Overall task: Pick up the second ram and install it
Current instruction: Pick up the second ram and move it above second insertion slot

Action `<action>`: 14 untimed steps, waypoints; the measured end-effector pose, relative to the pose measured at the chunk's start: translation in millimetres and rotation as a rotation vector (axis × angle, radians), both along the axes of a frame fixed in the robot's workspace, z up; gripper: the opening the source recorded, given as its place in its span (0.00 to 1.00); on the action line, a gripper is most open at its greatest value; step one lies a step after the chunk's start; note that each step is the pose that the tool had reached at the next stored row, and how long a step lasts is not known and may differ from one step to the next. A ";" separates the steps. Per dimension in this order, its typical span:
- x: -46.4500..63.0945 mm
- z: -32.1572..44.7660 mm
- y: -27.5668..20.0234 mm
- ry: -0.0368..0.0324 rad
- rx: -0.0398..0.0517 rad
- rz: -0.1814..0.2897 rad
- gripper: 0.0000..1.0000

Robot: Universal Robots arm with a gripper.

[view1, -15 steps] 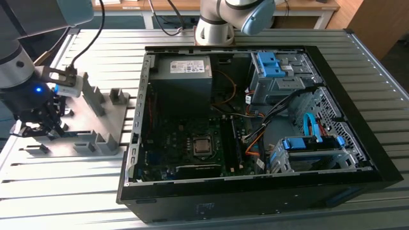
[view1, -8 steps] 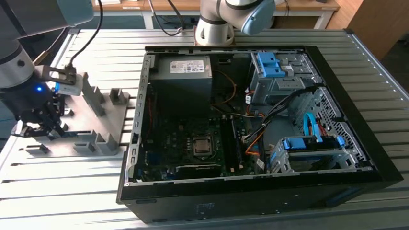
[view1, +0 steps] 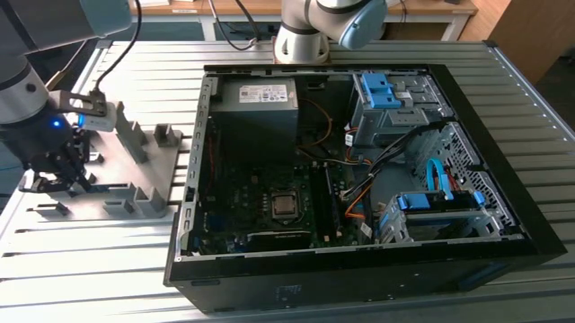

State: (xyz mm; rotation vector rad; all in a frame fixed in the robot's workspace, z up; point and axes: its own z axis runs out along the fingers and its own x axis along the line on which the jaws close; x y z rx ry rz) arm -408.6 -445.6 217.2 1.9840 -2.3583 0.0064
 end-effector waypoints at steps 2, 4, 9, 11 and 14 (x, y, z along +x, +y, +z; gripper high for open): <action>0.0 0.0 0.0 0.0000 0.0000 0.015 0.10; 0.0 0.0 0.0 0.0000 0.0000 0.030 0.10; 0.0 0.0 0.0 0.0000 0.0000 0.069 0.10; 0.0 0.0 0.0 0.0000 0.0000 0.084 0.10; 0.0 0.0 0.0 0.0000 0.0000 0.108 0.10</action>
